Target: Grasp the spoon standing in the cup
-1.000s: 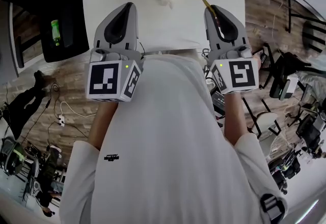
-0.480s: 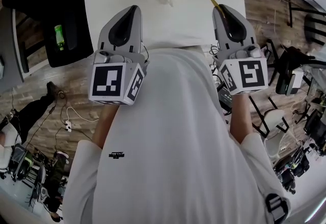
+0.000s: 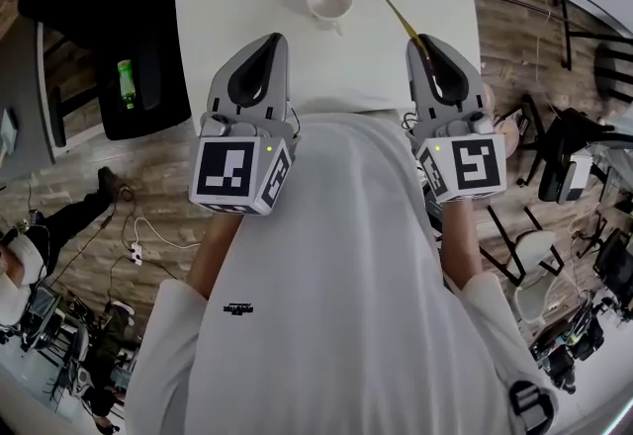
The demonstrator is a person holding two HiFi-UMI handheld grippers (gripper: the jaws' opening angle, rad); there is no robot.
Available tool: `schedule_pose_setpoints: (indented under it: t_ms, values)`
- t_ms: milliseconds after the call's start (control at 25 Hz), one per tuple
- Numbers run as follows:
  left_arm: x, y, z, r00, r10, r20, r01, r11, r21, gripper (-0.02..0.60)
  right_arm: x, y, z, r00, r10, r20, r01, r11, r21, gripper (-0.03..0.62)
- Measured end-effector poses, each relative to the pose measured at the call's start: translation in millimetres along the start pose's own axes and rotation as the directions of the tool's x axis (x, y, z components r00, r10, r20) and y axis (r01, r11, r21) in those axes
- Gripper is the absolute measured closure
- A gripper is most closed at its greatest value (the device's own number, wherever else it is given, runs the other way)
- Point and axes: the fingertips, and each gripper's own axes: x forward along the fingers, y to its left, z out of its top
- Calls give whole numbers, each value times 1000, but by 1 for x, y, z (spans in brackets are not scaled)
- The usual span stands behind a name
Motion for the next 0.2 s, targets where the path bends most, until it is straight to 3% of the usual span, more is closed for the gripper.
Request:
schedule_pose_setpoints:
  t_ms: [200]
  values:
    - [5, 1, 2, 1000, 4, -4, -4, 1000, -8, 586, 3, -2, 2, 1000, 6, -5, -6, 1000, -4, 559]
